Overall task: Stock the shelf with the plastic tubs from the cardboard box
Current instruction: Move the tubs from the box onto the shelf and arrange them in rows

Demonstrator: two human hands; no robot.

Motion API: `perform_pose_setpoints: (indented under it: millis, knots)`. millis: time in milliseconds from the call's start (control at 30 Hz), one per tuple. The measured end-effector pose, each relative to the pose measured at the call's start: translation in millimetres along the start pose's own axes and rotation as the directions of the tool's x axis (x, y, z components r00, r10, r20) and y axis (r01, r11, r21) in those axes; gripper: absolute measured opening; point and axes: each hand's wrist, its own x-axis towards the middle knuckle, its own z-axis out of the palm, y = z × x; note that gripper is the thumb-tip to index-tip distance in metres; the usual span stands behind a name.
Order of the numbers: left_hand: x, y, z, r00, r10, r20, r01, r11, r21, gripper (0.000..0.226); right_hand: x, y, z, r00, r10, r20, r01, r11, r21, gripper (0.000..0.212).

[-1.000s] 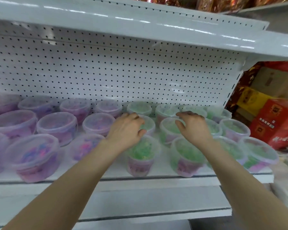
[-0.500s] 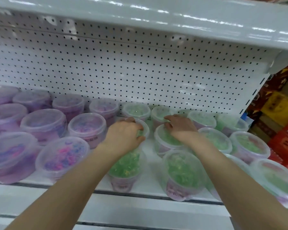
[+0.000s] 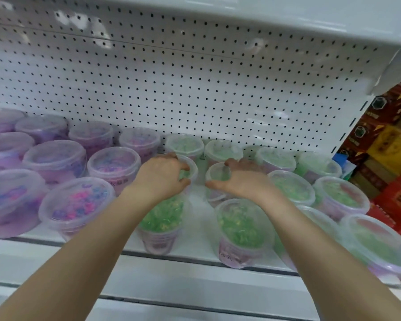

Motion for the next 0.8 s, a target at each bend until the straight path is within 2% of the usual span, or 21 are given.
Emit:
perform_pose_setpoints:
  millis: [167, 267, 333, 400, 500, 567, 700, 800]
  knots:
    - [-8.2, -2.9, -1.6, 0.996, 0.044, -0.074, -0.047, 0.998, -0.039, 0.034, -7.1, 4.3, 9.2, 0.996, -0.009, -0.089, 0.011, 0.999, 0.031, 0.087]
    - [-27.3, -6.0, -3.5, 0.974, 0.084, -0.210, -0.102, 0.992, -0.076, 0.019, -28.3, 6.3, 12.0, 0.959, -0.040, -0.281, 0.059, 0.996, 0.060, 0.064]
    - [-43.6, -7.6, -5.4, 0.948, 0.123, -0.294, -0.152, 0.985, -0.079, 0.014, -49.4, 7.4, 13.7, 0.895, -0.074, -0.440, 0.127, 0.988, 0.092, 0.047]
    - [-62.0, -9.5, -7.6, 0.906, 0.167, -0.388, -0.211, 0.975, -0.071, 0.013, -74.8, 8.1, 19.7, 0.800, -0.078, -0.595, 0.189, 0.974, 0.127, 0.036]
    - [-90.6, -14.8, -8.2, 0.871, 0.194, -0.452, -0.262, 0.961, -0.091, 0.019, -115.2, 6.0, 39.9, 0.665, -0.048, -0.745, 0.190, 0.976, 0.106, 0.021]
    - [-106.6, -19.8, -3.5, 0.870, 0.220, -0.441, -0.283, 0.956, -0.081, 0.028, -139.9, 2.3, 55.3, 0.629, -0.042, -0.776, 0.176, 0.980, 0.090, 0.023]
    - [-121.1, -27.2, 9.8, 0.893, 0.274, -0.356, -0.297, 0.955, -0.011, 0.045, -156.8, -1.5, 81.2, 0.660, -0.076, -0.747, 0.115, 0.993, 0.000, 0.038]
    - [-129.2, -29.2, 12.8, 0.899, 0.298, -0.321, -0.311, 0.950, 0.010, 0.045, -161.8, -4.1, 87.7, 0.663, -0.090, -0.744, 0.118, 0.993, -0.015, 0.028]
